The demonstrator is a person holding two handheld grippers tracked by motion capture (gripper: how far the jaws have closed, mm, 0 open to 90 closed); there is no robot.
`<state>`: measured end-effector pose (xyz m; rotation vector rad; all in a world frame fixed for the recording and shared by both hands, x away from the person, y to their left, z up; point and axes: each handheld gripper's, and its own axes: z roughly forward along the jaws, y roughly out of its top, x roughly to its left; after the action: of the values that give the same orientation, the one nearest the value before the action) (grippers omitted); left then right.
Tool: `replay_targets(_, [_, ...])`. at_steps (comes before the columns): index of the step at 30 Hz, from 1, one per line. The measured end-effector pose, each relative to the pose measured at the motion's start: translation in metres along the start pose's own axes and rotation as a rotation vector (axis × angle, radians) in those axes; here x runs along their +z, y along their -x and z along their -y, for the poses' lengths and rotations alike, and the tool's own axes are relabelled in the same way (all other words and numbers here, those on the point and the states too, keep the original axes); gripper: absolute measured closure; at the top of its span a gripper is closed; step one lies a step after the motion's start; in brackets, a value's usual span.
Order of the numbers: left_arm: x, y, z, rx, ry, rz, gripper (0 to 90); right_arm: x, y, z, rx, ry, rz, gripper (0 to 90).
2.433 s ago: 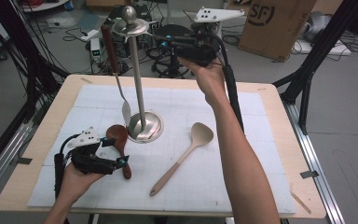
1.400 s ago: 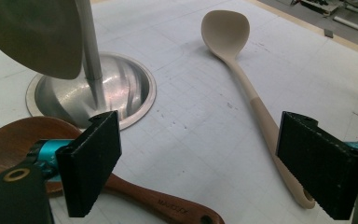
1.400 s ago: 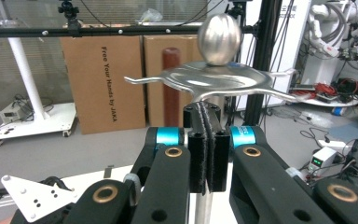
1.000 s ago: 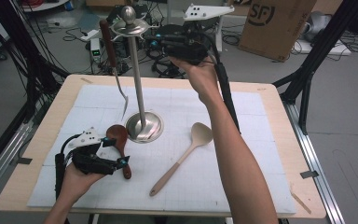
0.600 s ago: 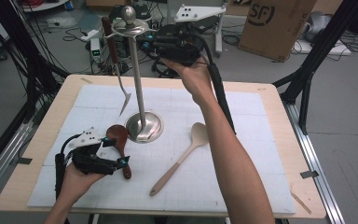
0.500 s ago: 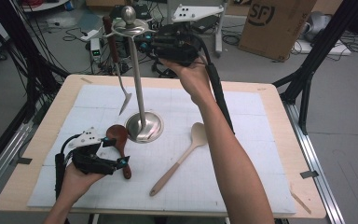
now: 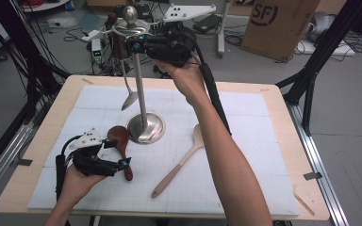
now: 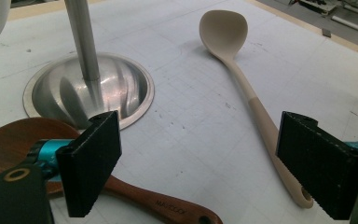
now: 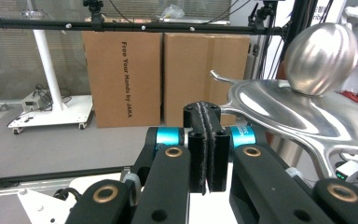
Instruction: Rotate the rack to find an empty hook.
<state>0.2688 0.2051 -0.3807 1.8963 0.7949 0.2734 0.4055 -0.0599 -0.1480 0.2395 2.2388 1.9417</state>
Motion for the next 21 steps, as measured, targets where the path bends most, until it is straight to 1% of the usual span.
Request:
replay_targets(2, [0.0, 0.0, 0.0, -0.001, 0.0, 0.0, 14.7, 0.002, 0.0, 0.0, -0.004, -0.002, -0.002, 89.5])
replay_targets(6, [0.0, 0.0, 0.0, 0.002, -0.001, 0.003, 14.7, 0.004, 0.0, -0.001, 0.003, -0.002, -0.004, 89.5])
replay_targets(10, [0.0, 0.0, 0.0, 0.0, 0.002, 0.004, 14.7, 0.002, 0.001, -0.001, 0.004, -0.013, -0.003, 89.5])
replay_targets(15, [0.0, 0.0, 0.0, 0.001, 0.001, 0.005, 14.7, -0.005, 0.004, 0.002, 0.001, -0.005, -0.007, 89.4])
replay_targets(21, [0.001, 0.001, 0.0, -0.001, 0.0, 0.005, 14.7, -0.017, 0.01, 0.006, 0.019, -0.01, -0.009, 89.5])
